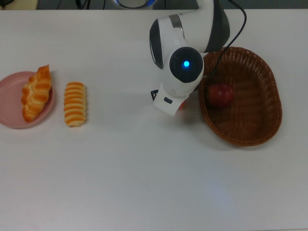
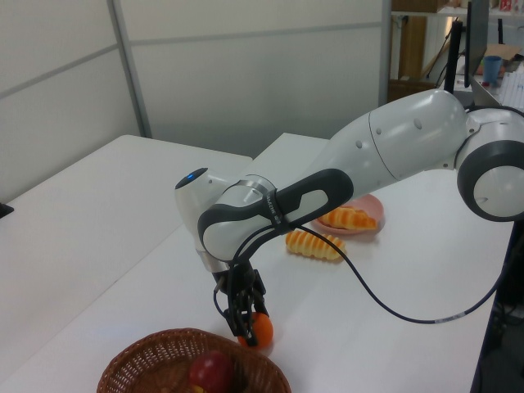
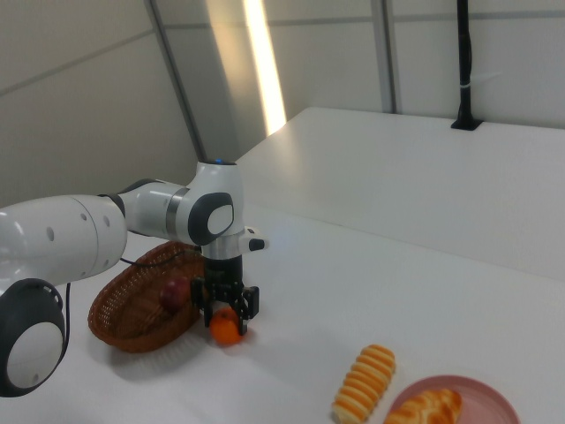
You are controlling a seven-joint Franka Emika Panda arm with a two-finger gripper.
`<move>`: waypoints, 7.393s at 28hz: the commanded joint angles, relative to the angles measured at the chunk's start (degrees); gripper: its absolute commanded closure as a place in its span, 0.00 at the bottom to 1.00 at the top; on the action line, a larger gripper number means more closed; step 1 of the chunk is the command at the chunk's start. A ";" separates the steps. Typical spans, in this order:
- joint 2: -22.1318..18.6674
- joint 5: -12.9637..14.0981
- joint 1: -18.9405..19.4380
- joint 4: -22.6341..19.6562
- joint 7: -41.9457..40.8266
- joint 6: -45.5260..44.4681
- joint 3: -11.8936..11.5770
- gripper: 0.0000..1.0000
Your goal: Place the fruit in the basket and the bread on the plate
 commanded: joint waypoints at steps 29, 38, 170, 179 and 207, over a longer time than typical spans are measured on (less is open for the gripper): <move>-4.93 -8.92 11.70 6.43 13.44 10.30 0.70 0.00; -8.10 -8.13 1.34 5.20 12.47 2.66 0.70 0.00; -20.40 0.13 -19.24 5.37 -2.47 -9.39 -3.52 0.00; -20.40 0.04 -19.15 5.11 -2.47 -10.71 -3.43 0.00; -20.31 -0.66 -19.59 5.37 -2.82 -10.80 -3.61 0.00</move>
